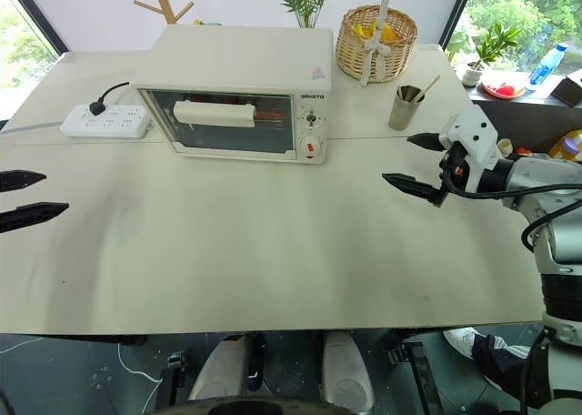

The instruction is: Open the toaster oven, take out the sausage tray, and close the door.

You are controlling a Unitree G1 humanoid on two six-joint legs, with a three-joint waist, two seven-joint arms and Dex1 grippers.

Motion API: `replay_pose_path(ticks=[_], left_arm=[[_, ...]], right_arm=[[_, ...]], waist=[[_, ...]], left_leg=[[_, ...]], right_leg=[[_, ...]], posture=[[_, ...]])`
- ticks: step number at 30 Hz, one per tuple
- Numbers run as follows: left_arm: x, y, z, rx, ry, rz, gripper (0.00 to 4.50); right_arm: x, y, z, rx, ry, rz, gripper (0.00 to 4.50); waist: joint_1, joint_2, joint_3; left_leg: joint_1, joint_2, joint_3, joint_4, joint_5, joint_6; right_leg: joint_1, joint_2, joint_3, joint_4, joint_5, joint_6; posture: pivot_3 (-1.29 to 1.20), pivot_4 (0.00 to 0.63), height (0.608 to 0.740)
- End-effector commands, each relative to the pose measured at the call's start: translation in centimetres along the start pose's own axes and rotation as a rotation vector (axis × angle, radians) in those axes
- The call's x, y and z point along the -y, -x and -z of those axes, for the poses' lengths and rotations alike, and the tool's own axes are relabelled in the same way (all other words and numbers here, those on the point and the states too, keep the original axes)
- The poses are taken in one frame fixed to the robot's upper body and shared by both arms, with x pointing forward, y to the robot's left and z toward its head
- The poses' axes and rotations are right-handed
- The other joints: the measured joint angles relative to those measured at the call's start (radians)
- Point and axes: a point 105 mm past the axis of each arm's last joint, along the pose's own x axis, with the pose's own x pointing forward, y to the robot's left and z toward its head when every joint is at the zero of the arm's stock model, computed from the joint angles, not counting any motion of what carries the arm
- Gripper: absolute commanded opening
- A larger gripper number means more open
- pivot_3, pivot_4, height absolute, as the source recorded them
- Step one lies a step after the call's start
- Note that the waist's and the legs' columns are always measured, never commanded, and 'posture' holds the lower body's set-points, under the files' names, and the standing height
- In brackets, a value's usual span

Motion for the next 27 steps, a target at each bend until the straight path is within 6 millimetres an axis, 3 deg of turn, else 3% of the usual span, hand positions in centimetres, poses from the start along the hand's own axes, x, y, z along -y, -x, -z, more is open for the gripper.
replay_pose_path(ticks=[1, 14, 18, 23, 27], left_arm=[[-0.3, 0.5, -1.4, 0.041, -0.048, -0.03, 4.46], [-0.4, 0.3, -2.1, 0.074, -0.03, -0.028, 4.46], [0.0, -0.1, -3.2, 0.112, -0.057, -0.005, 4.46], [2.4, -2.2, -6.4, 0.208, -0.089, 0.136, 4.46], [3.9, -4.1, -8.4, 0.246, -0.131, 0.233, 4.46]], right_arm=[[0.5, 0.6, -1.4, 0.036, 0.036, 0.024, 4.5], [0.4, 0.6, -1.4, 0.042, 0.009, 0.023, 4.5], [0.3, 0.6, -1.6, 0.043, 0.005, 0.013, 4.5], [-0.8, -0.4, -5.0, 0.142, -0.07, -0.068, 4.5], [-3.5, -2.4, -7.7, 0.21, -0.124, -0.163, 4.5]], waist=[[0.0, 0.0, 0.0], [0.0, 0.0, 0.0], [0.001, 0.0, 0.0], [0.001, 0.0, 0.0], [-0.001, -0.001, -0.001]], left_leg=[[0.0, 0.0, 0.0, 0.0, 0.0, 0.0], [0.0, 0.0, 0.001, 0.0, 0.0, 0.0], [0.0, 0.0, 0.001, 0.0, 0.0, 0.0], [0.0, 0.0, 0.001, 0.001, 0.0, 0.0], [0.0, 0.0, 0.0, 0.001, 0.0, 0.0]], right_leg=[[0.0, 0.0, 0.0, 0.0, 0.0, 0.0], [0.0, 0.0, 0.0, 0.0, 0.0, 0.0], [0.0, 0.0, 0.001, 0.0, 0.0, 0.0], [0.0, 0.0, 0.001, 0.001, 0.0, 0.0], [0.0, 0.001, 0.001, 0.001, 0.0, 0.0]], posture=[[0.0, 0.15, 0.74], [0.0, 0.15, 0.74], [0.0, 0.15, 0.74], [0.0, 0.15, 0.74], [0.0, 0.15, 0.74]])
